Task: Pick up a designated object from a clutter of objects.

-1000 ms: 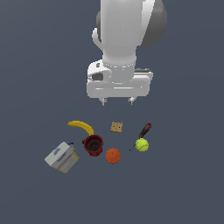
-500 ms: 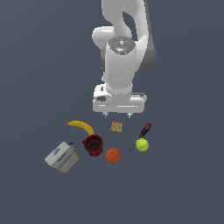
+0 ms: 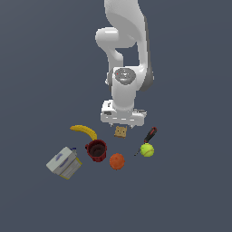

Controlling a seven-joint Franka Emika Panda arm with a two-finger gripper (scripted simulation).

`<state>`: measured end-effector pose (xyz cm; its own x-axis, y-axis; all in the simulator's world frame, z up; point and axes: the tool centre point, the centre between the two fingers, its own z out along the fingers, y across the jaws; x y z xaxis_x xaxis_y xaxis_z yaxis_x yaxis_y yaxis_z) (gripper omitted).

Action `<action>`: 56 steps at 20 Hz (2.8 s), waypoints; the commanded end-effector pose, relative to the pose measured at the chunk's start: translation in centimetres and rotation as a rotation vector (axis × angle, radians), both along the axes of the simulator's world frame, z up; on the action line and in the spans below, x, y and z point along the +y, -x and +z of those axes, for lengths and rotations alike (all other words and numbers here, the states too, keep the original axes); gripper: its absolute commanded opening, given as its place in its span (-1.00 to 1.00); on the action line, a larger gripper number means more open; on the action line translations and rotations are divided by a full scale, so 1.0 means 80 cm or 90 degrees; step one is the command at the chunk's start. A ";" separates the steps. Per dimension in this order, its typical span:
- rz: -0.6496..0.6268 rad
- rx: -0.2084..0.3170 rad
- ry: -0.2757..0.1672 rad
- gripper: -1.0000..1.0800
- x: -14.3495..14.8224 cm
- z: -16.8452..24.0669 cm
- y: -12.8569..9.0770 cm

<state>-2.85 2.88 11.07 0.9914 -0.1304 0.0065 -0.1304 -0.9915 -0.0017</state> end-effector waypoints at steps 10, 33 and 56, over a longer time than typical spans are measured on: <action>-0.031 0.004 0.000 0.92 0.002 -0.060 0.033; -0.033 0.004 0.000 0.92 0.002 -0.125 0.036; -0.032 0.004 0.000 -1.00 0.003 -0.086 0.028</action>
<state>-5.27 3.14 3.45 0.9836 -0.1805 -0.0013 -0.1805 -0.9836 0.0001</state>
